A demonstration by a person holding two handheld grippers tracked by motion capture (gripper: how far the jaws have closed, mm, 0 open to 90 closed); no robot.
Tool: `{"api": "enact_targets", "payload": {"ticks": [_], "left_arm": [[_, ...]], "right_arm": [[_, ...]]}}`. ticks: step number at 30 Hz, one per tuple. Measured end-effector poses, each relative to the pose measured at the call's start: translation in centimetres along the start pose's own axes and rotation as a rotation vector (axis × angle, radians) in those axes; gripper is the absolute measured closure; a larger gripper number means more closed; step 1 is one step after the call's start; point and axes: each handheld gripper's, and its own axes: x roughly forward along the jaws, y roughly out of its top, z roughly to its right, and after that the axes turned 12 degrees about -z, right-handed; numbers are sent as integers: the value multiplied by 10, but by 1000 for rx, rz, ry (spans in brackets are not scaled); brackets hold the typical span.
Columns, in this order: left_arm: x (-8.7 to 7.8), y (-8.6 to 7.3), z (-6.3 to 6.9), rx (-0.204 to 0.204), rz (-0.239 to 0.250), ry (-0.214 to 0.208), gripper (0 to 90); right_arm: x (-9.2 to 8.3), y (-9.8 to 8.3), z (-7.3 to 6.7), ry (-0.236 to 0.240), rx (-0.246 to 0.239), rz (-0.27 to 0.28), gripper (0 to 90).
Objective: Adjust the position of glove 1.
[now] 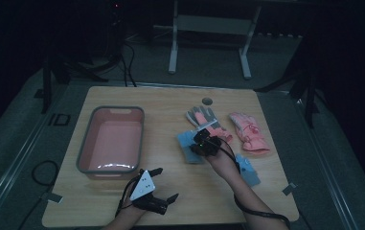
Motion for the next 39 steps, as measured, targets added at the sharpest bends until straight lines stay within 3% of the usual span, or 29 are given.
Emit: {"api": "enact_targets", "payload": {"ticks": [4,8,10,13,22,31,39], "left_arm": [[0,0,0,0,-1,2,5],[0,0,0,-2,-1,2,5],[0,0,0,1,-3,2,5],[1,1,1,12,-6,5,5],[1,1,1,14,-14,2,5],[1,1,1,12,-16,1,5],[1,1,1,12,-15,2,5]], "right_arm": [[-20,-17,-6,-9,22,38,879],[-32,-35,-12,-2,37,38,879],[-33,-39,-13,0,39,32,879],[-35,-61,-19,-13,63,29,879],[-22,-101,-25,47,138,11,878],[1,-111,-22,23,152,-39,866],[4,-111,-24,11,154,-40,844]]}}
